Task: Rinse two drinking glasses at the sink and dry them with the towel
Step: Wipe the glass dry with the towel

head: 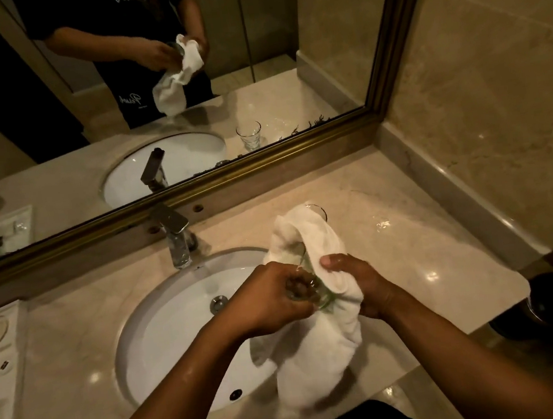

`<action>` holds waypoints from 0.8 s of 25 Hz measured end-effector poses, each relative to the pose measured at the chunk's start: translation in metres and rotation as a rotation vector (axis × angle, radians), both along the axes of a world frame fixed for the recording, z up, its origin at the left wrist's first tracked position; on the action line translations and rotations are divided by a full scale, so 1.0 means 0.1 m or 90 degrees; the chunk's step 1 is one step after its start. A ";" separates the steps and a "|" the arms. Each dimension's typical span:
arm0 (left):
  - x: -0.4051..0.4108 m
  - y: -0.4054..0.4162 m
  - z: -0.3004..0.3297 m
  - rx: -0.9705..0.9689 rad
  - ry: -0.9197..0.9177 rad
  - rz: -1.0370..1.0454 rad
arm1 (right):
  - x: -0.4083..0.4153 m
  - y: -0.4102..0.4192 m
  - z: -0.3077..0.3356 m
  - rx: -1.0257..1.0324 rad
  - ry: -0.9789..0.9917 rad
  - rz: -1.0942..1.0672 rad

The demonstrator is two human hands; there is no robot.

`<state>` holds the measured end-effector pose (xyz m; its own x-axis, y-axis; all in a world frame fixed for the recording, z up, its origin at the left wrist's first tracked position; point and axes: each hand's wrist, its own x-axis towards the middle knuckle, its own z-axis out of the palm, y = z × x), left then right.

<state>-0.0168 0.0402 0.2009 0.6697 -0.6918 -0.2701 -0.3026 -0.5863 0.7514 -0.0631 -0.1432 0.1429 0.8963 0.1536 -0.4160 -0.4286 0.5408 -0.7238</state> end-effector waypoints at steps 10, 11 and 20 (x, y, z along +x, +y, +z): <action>-0.11 0.06 -0.08 -0.188 0.220 0.127 | -0.03 0.04 0.11 -0.162 -0.105 0.036; -0.11 0.07 -0.08 -0.196 0.207 0.112 | -0.02 -0.02 0.13 -0.068 -0.041 0.039; -0.04 0.04 -0.01 -0.012 0.060 -0.035 | -0.09 0.00 -0.16 0.124 0.049 0.000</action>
<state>-0.0203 0.0439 0.1997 0.6031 -0.7325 -0.3157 -0.2618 -0.5557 0.7891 -0.0726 -0.1431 0.1267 0.8628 0.2377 -0.4461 -0.4788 0.6674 -0.5704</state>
